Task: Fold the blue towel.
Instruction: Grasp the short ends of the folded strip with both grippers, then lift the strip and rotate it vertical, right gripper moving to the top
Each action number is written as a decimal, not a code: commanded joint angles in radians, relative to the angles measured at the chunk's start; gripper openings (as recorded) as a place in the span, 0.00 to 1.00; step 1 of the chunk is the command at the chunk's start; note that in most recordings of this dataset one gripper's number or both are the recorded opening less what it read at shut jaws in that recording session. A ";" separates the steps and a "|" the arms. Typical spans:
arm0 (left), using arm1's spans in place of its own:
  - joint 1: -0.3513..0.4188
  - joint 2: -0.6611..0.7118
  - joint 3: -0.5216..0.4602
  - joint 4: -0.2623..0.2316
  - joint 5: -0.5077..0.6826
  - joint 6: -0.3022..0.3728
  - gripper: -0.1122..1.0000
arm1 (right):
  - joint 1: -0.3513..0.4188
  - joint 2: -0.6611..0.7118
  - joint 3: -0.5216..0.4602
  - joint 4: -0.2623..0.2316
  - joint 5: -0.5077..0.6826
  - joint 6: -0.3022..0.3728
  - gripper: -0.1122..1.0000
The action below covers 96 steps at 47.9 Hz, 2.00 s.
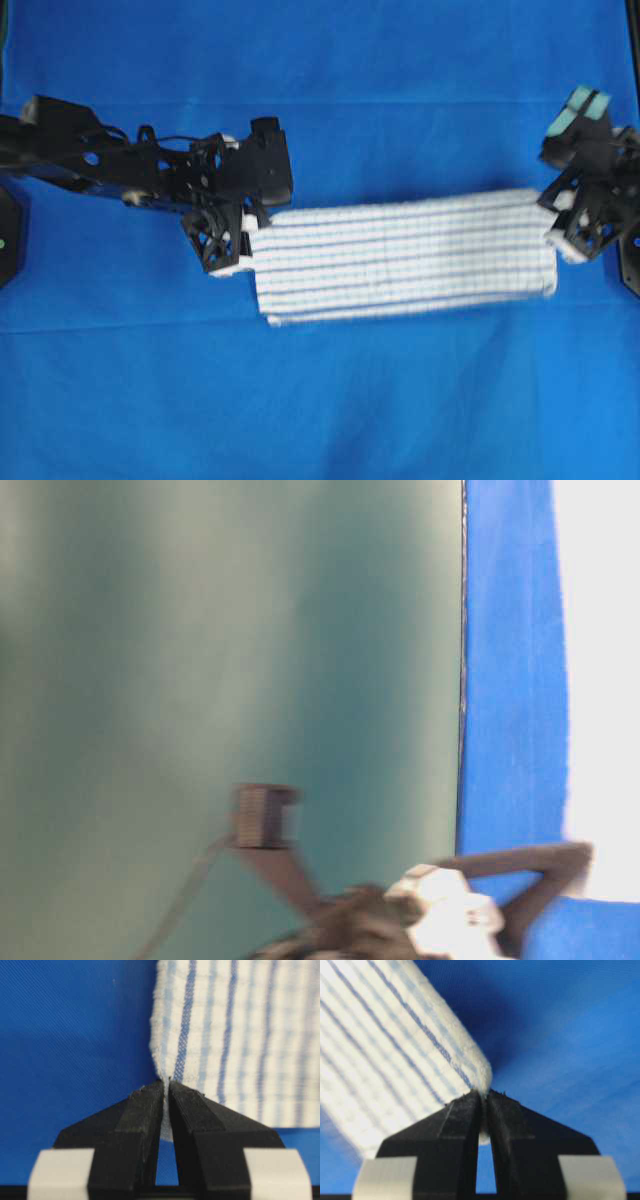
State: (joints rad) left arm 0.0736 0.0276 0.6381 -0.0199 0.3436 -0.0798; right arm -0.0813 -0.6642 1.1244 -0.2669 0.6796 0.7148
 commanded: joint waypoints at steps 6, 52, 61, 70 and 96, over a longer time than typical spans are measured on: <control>-0.002 -0.133 -0.041 0.000 0.038 0.005 0.12 | 0.002 -0.147 -0.064 0.000 0.110 -0.002 0.17; -0.201 -0.155 -0.120 -0.003 -0.132 -0.012 0.13 | -0.184 -0.044 -0.195 -0.209 -0.123 0.002 0.17; -0.267 -0.098 -0.169 -0.003 -0.149 -0.014 0.12 | -0.281 0.097 -0.252 -0.250 -0.299 -0.005 0.17; -0.302 -0.044 -0.204 -0.006 -0.198 -0.014 0.13 | -0.325 0.264 -0.351 -0.308 -0.397 -0.015 0.17; -0.296 0.094 -0.344 -0.003 -0.253 0.003 0.13 | -0.359 0.428 -0.500 -0.347 -0.423 -0.041 0.17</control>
State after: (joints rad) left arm -0.2240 0.1273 0.3313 -0.0230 0.1058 -0.0813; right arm -0.4249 -0.2132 0.6351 -0.6090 0.2577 0.6750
